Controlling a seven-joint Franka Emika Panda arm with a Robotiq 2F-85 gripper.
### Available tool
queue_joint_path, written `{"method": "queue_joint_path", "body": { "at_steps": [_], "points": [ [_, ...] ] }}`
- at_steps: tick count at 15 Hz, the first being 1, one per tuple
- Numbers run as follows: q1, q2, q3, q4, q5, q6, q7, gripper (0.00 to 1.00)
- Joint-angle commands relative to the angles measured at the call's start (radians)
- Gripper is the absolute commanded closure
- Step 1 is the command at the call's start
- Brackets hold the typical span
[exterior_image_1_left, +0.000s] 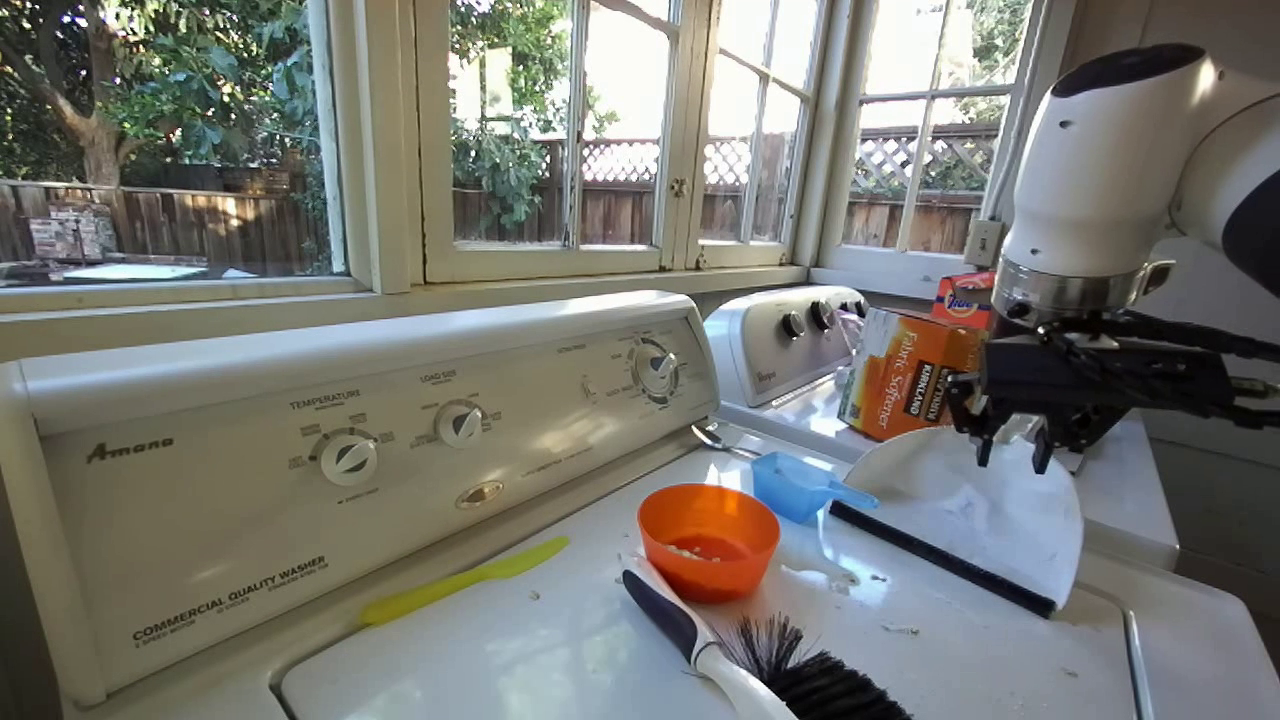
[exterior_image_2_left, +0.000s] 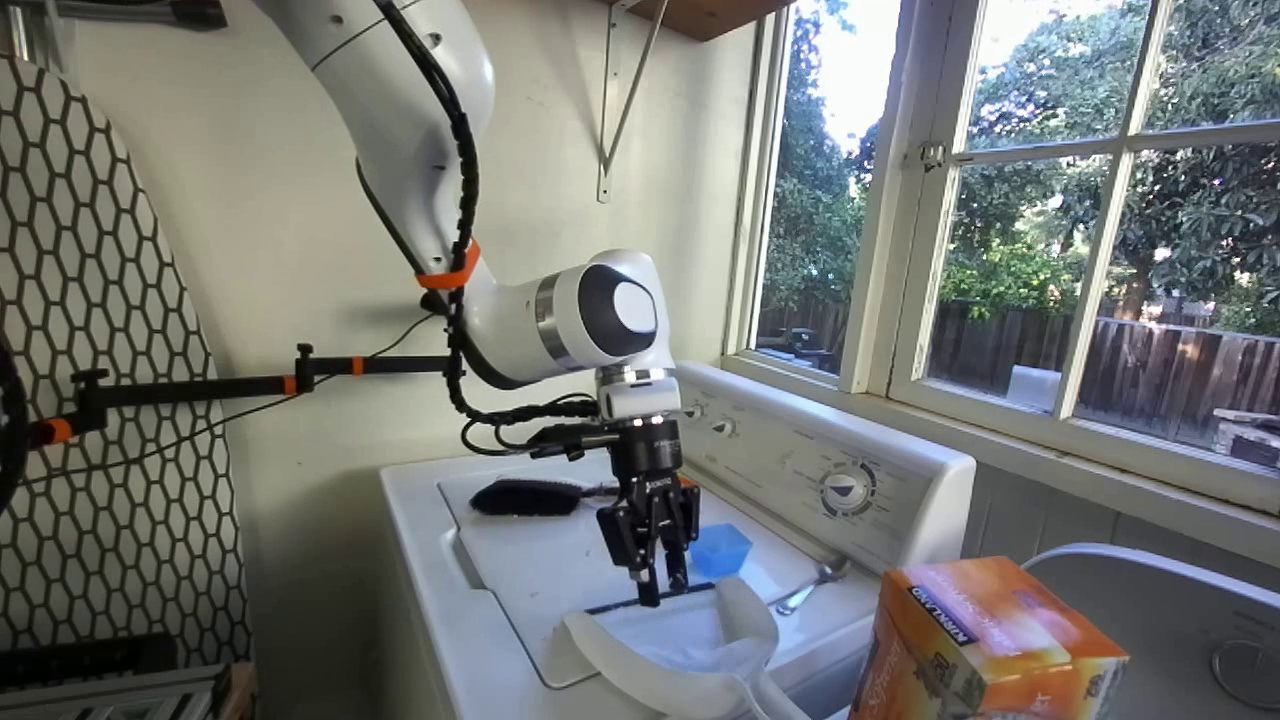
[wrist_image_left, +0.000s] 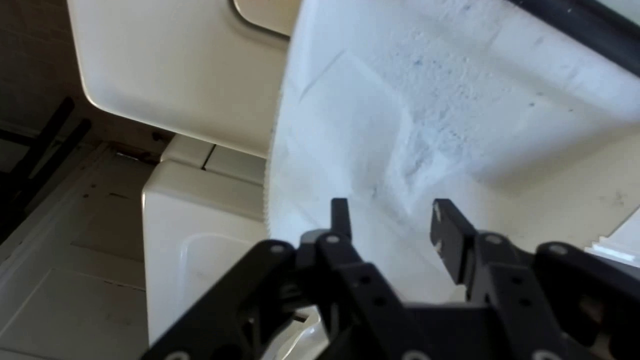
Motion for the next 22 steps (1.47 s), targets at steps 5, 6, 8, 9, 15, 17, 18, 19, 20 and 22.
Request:
{"method": "queue_joint_path", "body": {
  "at_steps": [5, 6, 8, 9, 15, 17, 18, 19, 20, 22],
  "points": [
    [0.003, 0.032, 0.009, 0.036, -0.040, 0.001, 0.054, 0.33],
    [0.003, 0.033, 0.009, 0.038, -0.041, 0.000, 0.055, 0.34],
    [0.005, 0.033, 0.009, 0.044, -0.043, -0.004, 0.054, 0.39],
    [0.005, 0.032, 0.010, 0.046, -0.044, -0.005, 0.053, 0.41],
    [0.009, 0.033, 0.015, 0.061, -0.042, -0.007, 0.055, 0.70],
    [0.011, 0.032, 0.016, 0.067, -0.044, -0.015, 0.055, 0.40],
    [0.012, 0.033, 0.019, 0.070, -0.042, -0.016, 0.052, 0.38],
    [0.014, 0.032, 0.021, 0.073, -0.044, -0.018, 0.049, 0.33],
    [0.014, 0.029, 0.023, 0.076, -0.046, -0.015, 0.048, 0.27],
    [0.014, 0.023, 0.028, 0.083, -0.043, -0.011, 0.033, 0.11]
  ]
}}
